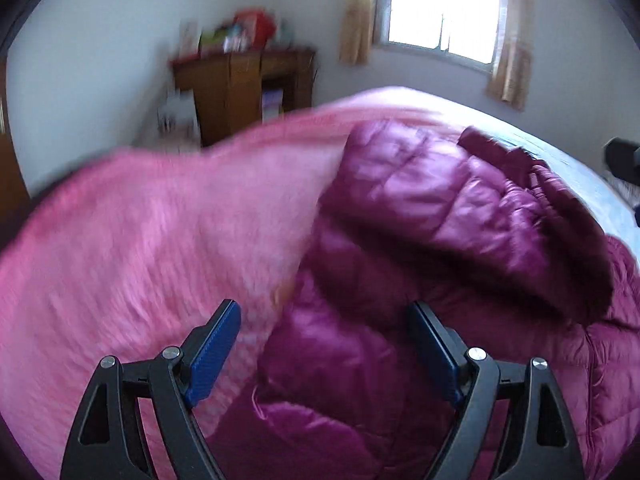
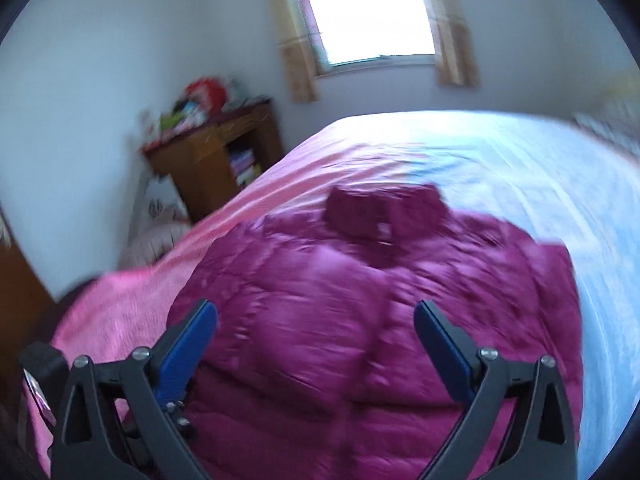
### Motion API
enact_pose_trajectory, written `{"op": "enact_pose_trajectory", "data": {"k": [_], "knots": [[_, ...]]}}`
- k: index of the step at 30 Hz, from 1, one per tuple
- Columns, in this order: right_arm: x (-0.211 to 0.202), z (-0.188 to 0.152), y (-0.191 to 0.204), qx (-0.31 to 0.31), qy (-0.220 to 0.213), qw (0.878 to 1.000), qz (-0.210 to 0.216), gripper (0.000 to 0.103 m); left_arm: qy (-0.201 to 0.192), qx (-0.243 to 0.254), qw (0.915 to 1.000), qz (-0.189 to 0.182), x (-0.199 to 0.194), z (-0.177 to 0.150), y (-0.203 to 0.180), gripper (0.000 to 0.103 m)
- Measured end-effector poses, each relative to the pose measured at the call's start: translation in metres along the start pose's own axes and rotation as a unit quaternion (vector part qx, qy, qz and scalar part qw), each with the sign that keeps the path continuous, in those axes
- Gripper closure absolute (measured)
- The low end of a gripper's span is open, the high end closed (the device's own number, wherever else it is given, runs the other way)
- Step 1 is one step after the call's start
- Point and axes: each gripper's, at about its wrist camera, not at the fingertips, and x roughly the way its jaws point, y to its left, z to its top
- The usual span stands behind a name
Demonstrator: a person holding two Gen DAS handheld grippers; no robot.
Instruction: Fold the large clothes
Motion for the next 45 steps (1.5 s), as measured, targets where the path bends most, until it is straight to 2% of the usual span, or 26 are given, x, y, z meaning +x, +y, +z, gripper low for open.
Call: {"op": "enact_pose_trajectory", "data": {"k": [1,3,4,6,7,9,11,14,16,18,20,21,22,24,25,27,29,31,33,35,38,39,42,45], "knots": [[0.011,0.001,0.011,-0.021,0.016,1.000,-0.008,0.007,-0.012,-0.008,0.9999,-0.002,-0.004,0.000,0.002,0.018],[0.039,-0.002,0.026,-0.053,0.065,0.996,-0.033,0.031,-0.011,-0.005,0.9999,0.007,-0.002,-0.002,0.000,0.018],[0.053,-0.006,0.027,-0.064,0.092,0.993,-0.049,0.036,-0.011,0.000,0.9999,0.010,-0.001,-0.003,-0.002,0.018],[0.070,-0.015,0.024,-0.077,0.125,0.986,-0.082,0.058,-0.012,0.003,0.9999,0.012,0.001,-0.003,-0.005,0.018],[0.066,-0.017,0.018,-0.066,0.119,0.988,-0.080,0.062,-0.011,0.002,0.9999,0.011,0.002,-0.003,-0.005,0.017],[0.048,-0.018,-0.005,-0.006,0.093,0.995,-0.047,0.074,-0.012,0.002,0.9999,0.009,0.001,-0.004,-0.005,0.017],[0.031,-0.019,-0.036,0.057,0.072,0.996,-0.022,0.077,-0.011,0.006,0.9998,0.013,0.003,-0.004,-0.005,0.016],[0.012,-0.033,-0.078,0.129,0.048,0.990,-0.008,0.077,-0.010,0.010,0.9997,0.019,0.003,-0.005,-0.007,0.015],[0.007,-0.049,-0.104,0.167,0.046,0.985,-0.016,0.069,-0.010,0.010,0.9997,0.019,0.003,-0.004,-0.007,0.015],[0.006,-0.065,-0.123,0.202,0.056,0.977,-0.030,0.053,-0.010,0.010,0.9997,0.019,0.004,-0.005,-0.007,0.015],[0.000,-0.076,-0.138,0.236,0.050,0.970,-0.007,0.053,-0.009,0.010,0.9997,0.019,0.004,-0.005,-0.007,0.014],[-0.006,-0.078,-0.141,0.245,0.047,0.968,-0.009,0.053,-0.009,0.011,0.9997,0.019,0.004,-0.005,-0.007,0.014],[-0.011,-0.077,-0.142,0.250,0.046,0.967,-0.022,0.053,-0.008,0.012,0.9997,0.020,0.005,-0.005,-0.008,0.014],[-0.034,-0.073,-0.139,0.259,0.015,0.962,-0.090,0.050,-0.008,0.014,0.9996,0.023,0.006,-0.005,-0.009,0.014],[-0.044,-0.067,-0.137,0.253,-0.008,0.962,-0.105,0.050,-0.008,0.015,0.9996,0.025,0.006,-0.005,-0.010,0.013],[-0.057,-0.056,-0.123,0.212,-0.032,0.971,-0.105,0.051,-0.007,0.016,0.9995,0.027,0.007,-0.005,-0.011,0.013],[-0.050,-0.041,-0.105,0.158,-0.018,0.983,-0.089,0.051,-0.007,0.016,0.9994,0.030,0.007,-0.005,-0.011,0.012],[-0.037,-0.032,-0.087,0.115,-0.001,0.990,-0.077,0.054,-0.006,0.015,0.9994,0.030,0.007,-0.005,-0.011,0.012],[-0.018,-0.029,-0.069,0.078,0.027,0.994,-0.070,0.065,-0.006,0.015,0.9994,0.029,0.006,-0.005,-0.011,0.012],[-0.003,-0.034,-0.063,0.061,0.060,0.994,-0.068,0.072,-0.005,0.015,0.9995,0.029,0.006,-0.005,-0.011,0.011],[0.019,-0.046,-0.067,0.052,0.097,0.989,-0.095,0.073,-0.004,0.018,0.9994,0.031,0.007,-0.005,-0.012,0.009],[0.020,-0.051,-0.072,0.052,0.102,0.988,-0.101,0.077,-0.003,0.019,0.9993,0.033,0.007,-0.006,-0.013,0.009],[0.017,-0.055,-0.081,0.054,0.104,0.987,-0.106,0.077,-0.003,0.021,0.9992,0.034,0.007,-0.006,-0.014,0.008],[0.014,-0.062,-0.074,0.043,0.099,0.987,-0.120,0.076,-0.002,0.020,0.9992,0.034,0.008,-0.006,-0.014,0.008]]}}
